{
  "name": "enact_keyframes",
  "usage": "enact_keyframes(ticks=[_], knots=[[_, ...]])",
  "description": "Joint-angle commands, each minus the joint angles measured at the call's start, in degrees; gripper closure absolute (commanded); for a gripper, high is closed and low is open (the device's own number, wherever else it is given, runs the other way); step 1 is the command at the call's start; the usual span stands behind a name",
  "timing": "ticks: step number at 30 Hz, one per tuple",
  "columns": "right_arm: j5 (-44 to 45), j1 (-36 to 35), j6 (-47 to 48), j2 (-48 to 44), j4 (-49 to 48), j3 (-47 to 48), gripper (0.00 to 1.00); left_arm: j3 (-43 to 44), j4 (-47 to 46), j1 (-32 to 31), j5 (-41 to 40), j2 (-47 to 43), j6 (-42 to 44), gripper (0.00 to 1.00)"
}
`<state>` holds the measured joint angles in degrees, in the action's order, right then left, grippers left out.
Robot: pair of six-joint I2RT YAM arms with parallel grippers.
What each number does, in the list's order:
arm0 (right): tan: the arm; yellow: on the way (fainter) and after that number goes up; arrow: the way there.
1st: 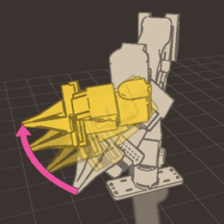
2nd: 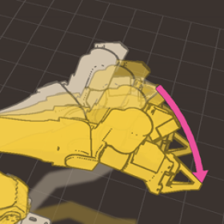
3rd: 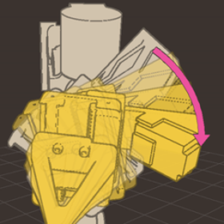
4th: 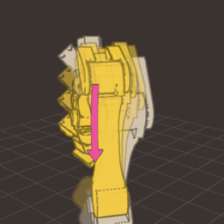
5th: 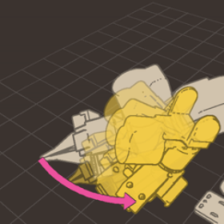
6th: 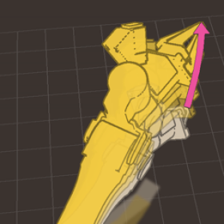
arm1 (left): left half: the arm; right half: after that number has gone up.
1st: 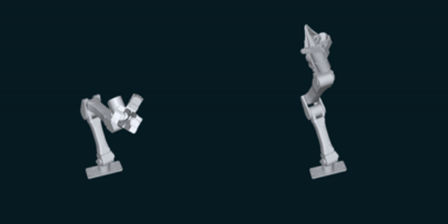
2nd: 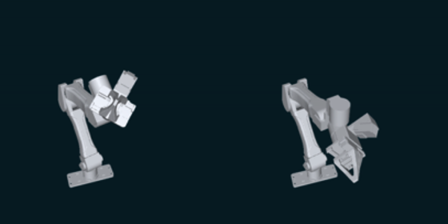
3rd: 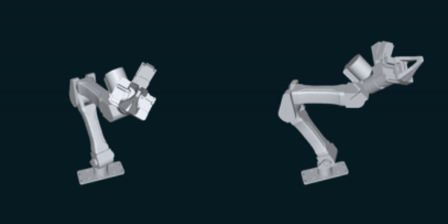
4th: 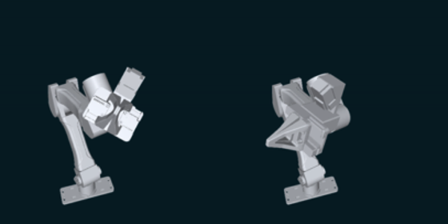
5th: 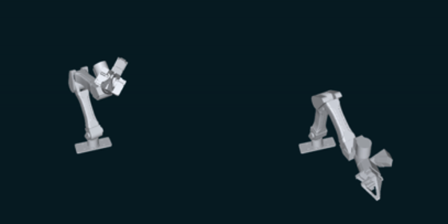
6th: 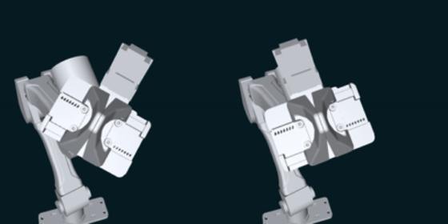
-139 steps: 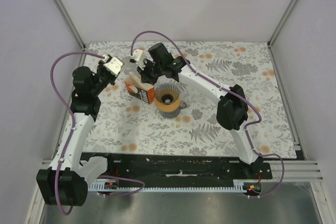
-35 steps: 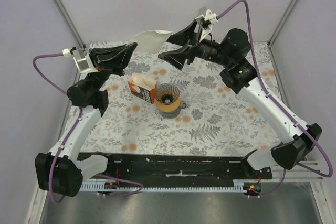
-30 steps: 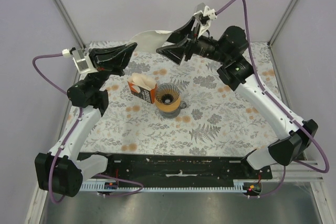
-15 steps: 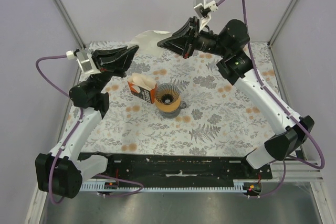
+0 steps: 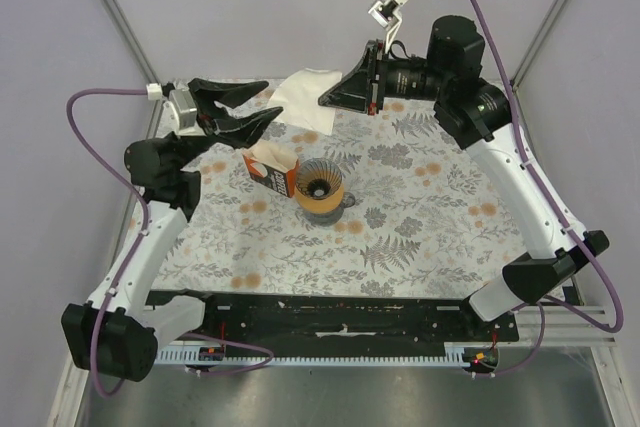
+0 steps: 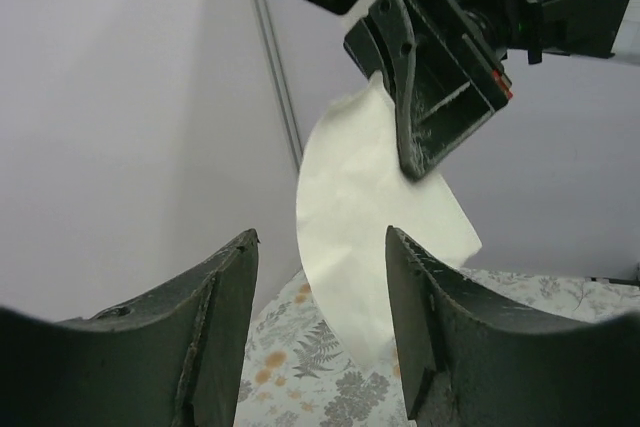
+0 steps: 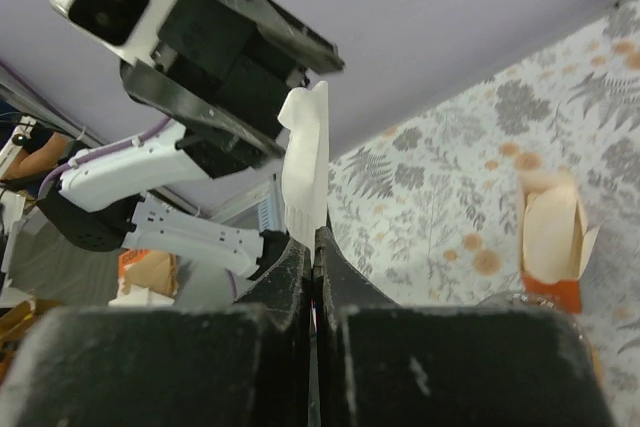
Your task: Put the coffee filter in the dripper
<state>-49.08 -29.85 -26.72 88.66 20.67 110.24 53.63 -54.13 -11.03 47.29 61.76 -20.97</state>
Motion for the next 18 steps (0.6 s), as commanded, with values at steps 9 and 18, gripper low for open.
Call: enact_keyframes(ticks=[9, 18], knots=[[-7.9, 0.1, -2.6, -2.1, 10.1, -0.5, 1.0, 12.3, 26.6, -6.8, 6.1, 3.6, -5.4, 0.39], [-9.8, -3.0, -1.4, -3.8, 7.2, -2.4, 1.0, 9.3, 30.0, -7.9, 5.3, -1.0, -7.9, 0.51]])
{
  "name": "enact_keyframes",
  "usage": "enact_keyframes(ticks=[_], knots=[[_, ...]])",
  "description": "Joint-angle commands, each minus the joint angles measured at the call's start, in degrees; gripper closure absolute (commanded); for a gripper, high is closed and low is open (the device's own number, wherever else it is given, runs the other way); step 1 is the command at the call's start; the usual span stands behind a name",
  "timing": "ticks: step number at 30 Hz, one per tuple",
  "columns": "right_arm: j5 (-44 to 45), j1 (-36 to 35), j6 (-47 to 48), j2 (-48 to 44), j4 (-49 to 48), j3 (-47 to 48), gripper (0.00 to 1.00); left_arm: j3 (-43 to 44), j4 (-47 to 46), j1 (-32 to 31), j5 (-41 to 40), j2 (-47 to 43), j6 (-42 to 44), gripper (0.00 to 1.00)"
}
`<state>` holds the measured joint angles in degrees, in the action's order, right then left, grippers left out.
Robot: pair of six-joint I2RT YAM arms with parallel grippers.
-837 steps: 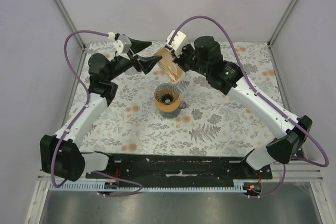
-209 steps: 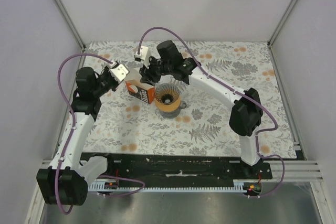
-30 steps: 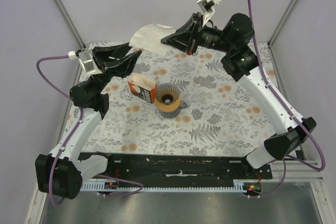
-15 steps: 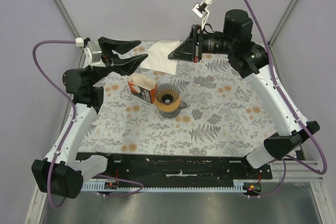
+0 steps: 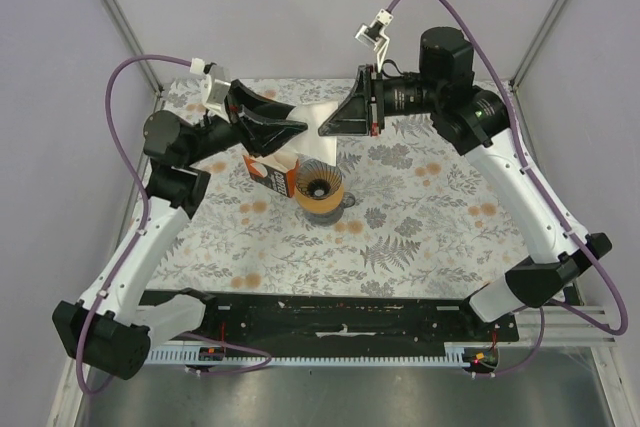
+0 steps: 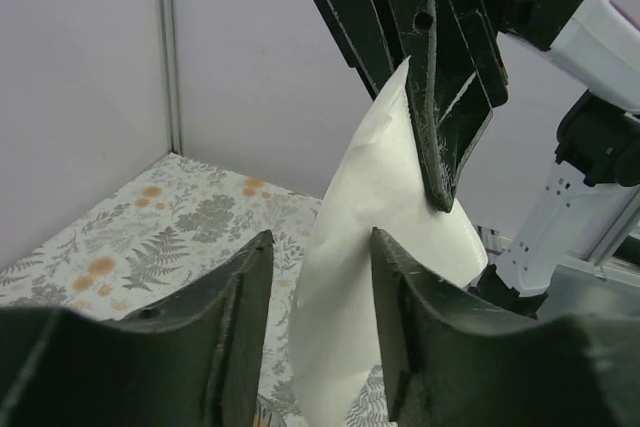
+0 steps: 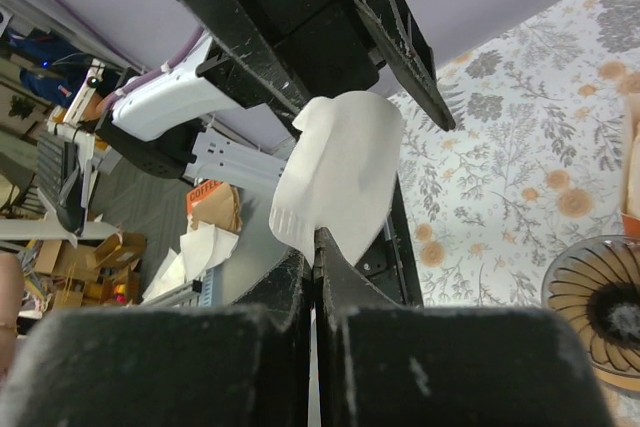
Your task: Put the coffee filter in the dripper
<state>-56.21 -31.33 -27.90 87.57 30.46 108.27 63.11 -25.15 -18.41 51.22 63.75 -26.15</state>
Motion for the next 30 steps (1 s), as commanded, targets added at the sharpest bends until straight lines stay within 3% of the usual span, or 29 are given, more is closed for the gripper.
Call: enact_keyframes(ticks=[1, 6, 8, 12, 22, 27, 30], knots=[[-2.6, -1.9, -0.2, -2.8, -2.9, -0.2, 1.0, -0.2, 0.4, -0.5, 1.9, -3.2, -3.1, 0.57], [-2.4, -2.3, -0.8, -3.1, -4.4, 0.1, 1.0, -1.2, -3.5, -0.5, 3.9, -3.0, -7.1, 0.71], [-3.1, -2.2, -0.6, -2.9, -4.5, 0.0, 1.0, -1.5, -3.7, -0.4, 3.7, -2.9, -7.4, 0.71], [-4.9, -2.2, 2.2, -3.5, -4.4, -0.7, 1.0, -1.1, -3.4, 1.1, 2.8, -3.3, -7.3, 0.55], [-10.2, -1.9, 7.6, -0.9, -4.4, 2.2, 1.0, 2.0, -6.7, 1.3, 9.1, 0.5, -9.9, 0.64], [-12.5, -1.6, 9.5, -0.1, -4.4, 2.3, 1.0, 2.5, -11.2, 1.4, 11.3, 1.8, -10.8, 0.46], [-13.2, -0.8, 11.4, -0.7, -4.1, 1.9, 1.0, 3.4, -11.6, 2.2, 12.1, 2.0, -11.1, 0.41]])
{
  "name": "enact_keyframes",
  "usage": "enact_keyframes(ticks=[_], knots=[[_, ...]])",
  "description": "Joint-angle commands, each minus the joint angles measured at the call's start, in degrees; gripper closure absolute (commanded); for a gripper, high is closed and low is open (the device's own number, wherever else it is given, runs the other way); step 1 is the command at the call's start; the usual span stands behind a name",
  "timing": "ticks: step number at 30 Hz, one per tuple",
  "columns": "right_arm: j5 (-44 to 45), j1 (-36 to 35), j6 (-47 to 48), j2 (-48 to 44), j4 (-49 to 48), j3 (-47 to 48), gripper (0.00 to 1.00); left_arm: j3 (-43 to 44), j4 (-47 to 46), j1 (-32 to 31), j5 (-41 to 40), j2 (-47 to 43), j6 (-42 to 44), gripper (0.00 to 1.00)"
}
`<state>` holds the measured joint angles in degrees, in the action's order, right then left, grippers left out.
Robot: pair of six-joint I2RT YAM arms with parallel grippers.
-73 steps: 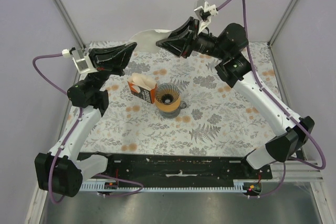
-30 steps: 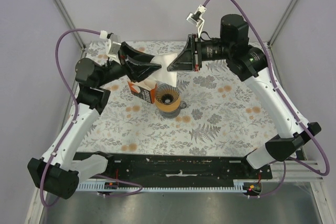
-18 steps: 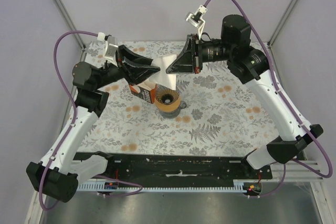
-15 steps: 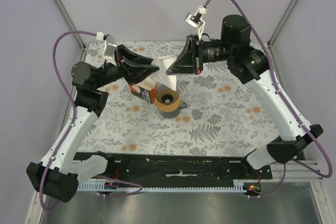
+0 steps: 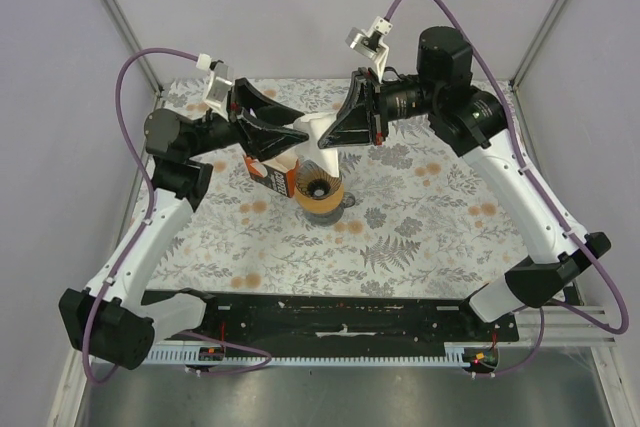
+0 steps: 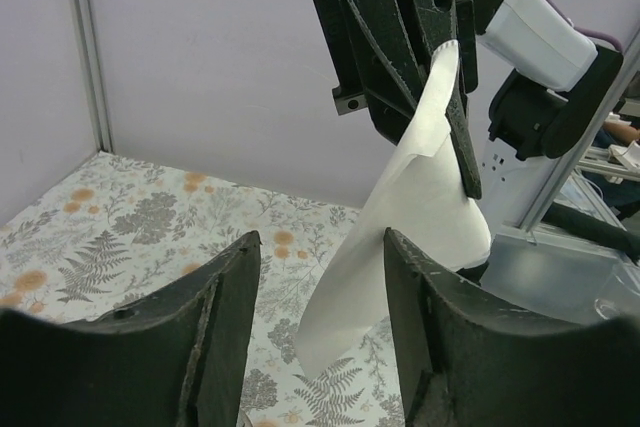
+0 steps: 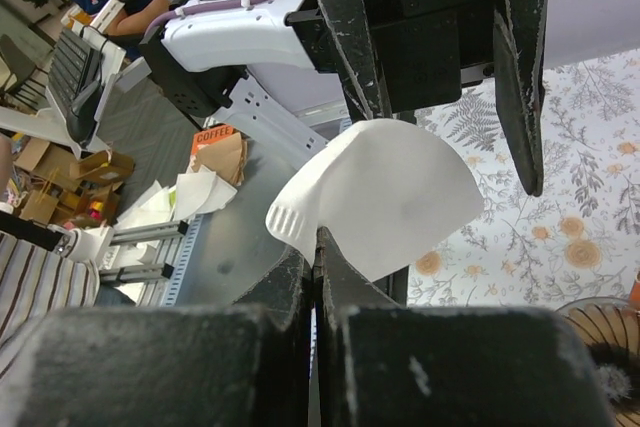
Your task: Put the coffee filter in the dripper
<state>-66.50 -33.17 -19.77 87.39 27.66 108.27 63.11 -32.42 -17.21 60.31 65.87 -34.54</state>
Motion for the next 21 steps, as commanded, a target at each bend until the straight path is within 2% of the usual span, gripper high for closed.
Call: enact_keyframes(ticks=[1, 9, 15, 20, 21], knots=[[-3.1, 1.3, 3.8, -0.7, -1.4, 1.9, 1.0, 3.5, -4.5, 1.6, 3.8, -0.1, -3.0, 0.4], [-2.8, 2.1, 5.4, 1.0, -1.4, 3.4, 1.0, 5.7, -6.1, 1.4, 5.6, 2.2, -4.7, 0.48], [-1.8, 2.2, 6.6, 2.0, -1.4, 4.0, 1.0, 6.6, -7.6, -0.5, 4.4, 4.2, -6.3, 0.71], [-1.1, 2.9, 6.8, 2.1, -1.4, 3.8, 1.0, 6.4, -8.4, -0.4, 4.9, 4.0, -5.9, 0.97], [-0.7, 3.2, 6.8, 2.0, -1.4, 3.8, 1.0, 6.6, -8.3, -0.2, 5.0, 3.9, -5.8, 0.98]])
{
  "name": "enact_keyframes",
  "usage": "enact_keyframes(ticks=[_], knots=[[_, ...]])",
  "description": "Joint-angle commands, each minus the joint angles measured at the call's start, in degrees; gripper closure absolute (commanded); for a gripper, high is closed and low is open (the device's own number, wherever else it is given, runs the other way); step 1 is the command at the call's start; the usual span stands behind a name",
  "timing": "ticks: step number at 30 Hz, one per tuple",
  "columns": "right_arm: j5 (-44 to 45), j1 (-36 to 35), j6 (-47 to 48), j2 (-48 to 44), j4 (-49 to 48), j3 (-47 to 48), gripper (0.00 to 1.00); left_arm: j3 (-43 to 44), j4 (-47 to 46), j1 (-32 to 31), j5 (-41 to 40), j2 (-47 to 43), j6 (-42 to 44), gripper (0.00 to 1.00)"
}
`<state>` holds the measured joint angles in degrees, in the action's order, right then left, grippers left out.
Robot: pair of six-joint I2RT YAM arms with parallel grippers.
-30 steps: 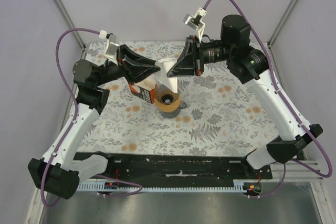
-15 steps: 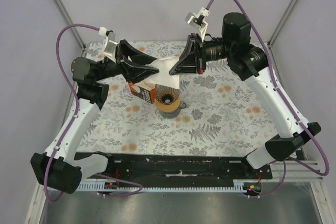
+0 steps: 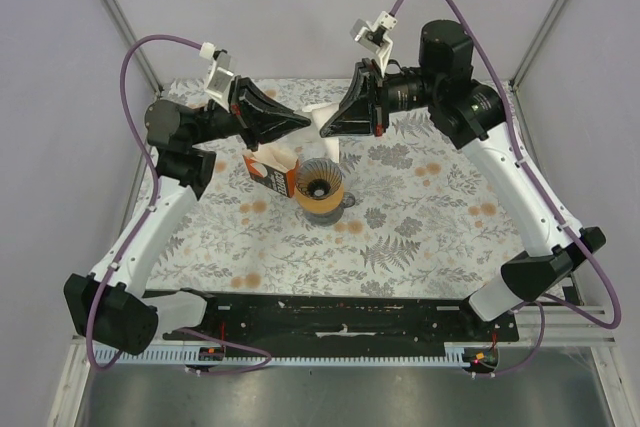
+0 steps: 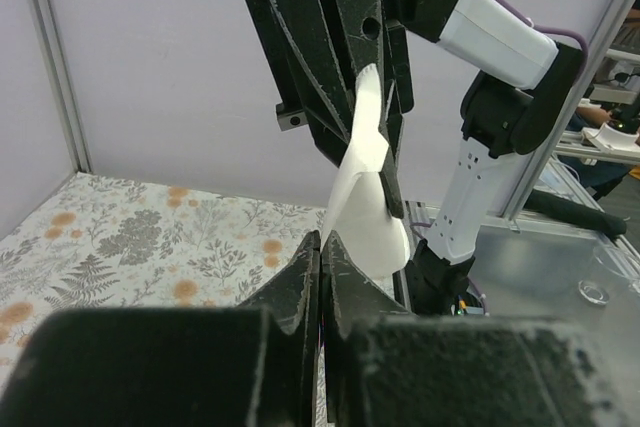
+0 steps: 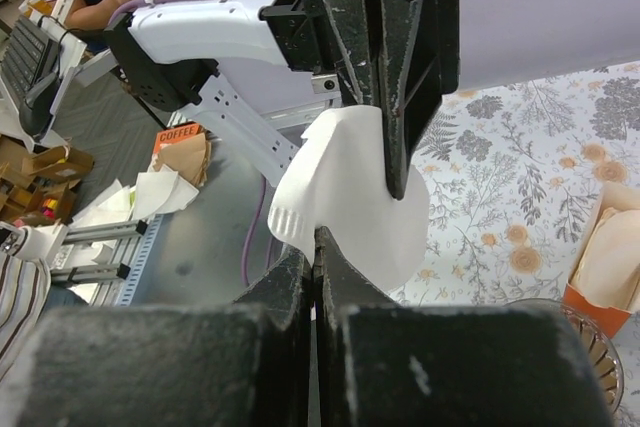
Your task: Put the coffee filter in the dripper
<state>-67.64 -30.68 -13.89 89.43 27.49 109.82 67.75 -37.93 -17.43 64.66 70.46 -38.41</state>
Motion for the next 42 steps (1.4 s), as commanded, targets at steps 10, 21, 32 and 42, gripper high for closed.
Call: enact_keyframes(ticks=[10, 21, 32, 42], knots=[[29.6, 1.2, 12.3, -8.0, 0.6, -4.3, 0.45, 1.6, 22.9, 1.0, -5.7, -3.5, 10.6, 0.98], [27.4, -6.1, 38.7, -10.0, 5.1, -4.4, 0.32, 2.7, 49.2, -1.3, -10.3, -4.7, 31.8, 0.98], [24.9, -9.2, 51.7, 0.7, 20.8, 7.9, 0.65, 3.5, 53.9, -1.8, -7.6, -4.6, 38.1, 0.98], [26.7, -10.5, 53.7, 1.9, 20.7, 5.8, 0.62, 4.2, 53.7, -1.9, -7.3, -2.9, 38.3, 0.98]])
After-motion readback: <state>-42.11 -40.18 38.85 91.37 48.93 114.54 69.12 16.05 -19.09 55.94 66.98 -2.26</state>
